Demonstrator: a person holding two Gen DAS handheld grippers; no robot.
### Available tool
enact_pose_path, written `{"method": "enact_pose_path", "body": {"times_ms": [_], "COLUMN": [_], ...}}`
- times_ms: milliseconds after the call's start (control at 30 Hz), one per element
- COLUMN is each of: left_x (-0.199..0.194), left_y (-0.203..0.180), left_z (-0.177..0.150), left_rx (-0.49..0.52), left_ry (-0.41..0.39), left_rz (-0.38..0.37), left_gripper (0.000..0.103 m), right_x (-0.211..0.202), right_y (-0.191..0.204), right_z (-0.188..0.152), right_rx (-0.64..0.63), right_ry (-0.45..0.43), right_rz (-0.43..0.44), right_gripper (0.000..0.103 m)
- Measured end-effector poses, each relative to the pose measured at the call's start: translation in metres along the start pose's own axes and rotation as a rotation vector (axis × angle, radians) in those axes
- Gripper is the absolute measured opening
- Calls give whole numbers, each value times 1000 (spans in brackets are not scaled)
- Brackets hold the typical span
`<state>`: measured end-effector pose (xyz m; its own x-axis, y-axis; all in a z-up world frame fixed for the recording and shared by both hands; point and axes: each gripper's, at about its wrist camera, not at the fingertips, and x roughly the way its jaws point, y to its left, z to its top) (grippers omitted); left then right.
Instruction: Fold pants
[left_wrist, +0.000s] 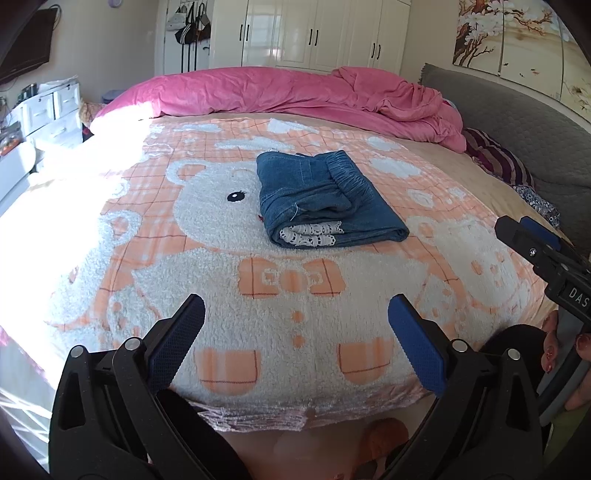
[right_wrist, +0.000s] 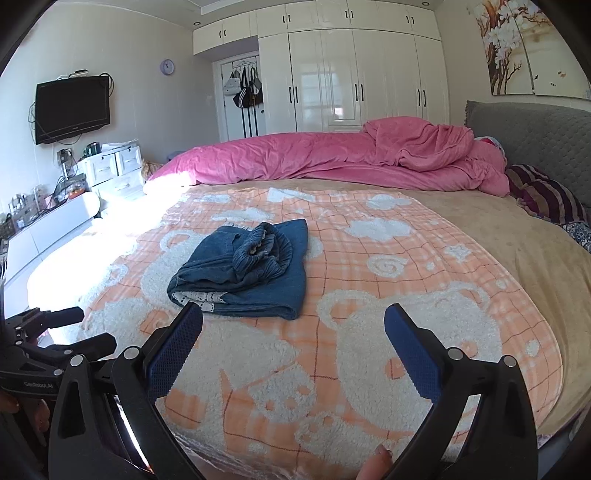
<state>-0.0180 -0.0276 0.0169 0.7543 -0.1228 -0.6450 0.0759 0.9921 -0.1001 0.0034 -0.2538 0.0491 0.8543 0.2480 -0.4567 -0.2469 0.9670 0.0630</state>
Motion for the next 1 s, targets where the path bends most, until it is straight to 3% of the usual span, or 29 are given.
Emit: {"method": "enact_pose_path", "body": {"times_ms": [600,1000], "left_x": [7,19], "left_y": [7,10], "left_z": [-9,-14], "left_rx": [-30,-48], "left_ry": [13,39], "left_rz": [2,-3], "left_gripper": [93,93], "right_x": [0,23], "right_y": [4,-2], "right_z": [-13,-28], "right_rx": [-6,22], "right_ry": [8,97], "right_rz": [-8,-11], "right_gripper": [98,98]}}
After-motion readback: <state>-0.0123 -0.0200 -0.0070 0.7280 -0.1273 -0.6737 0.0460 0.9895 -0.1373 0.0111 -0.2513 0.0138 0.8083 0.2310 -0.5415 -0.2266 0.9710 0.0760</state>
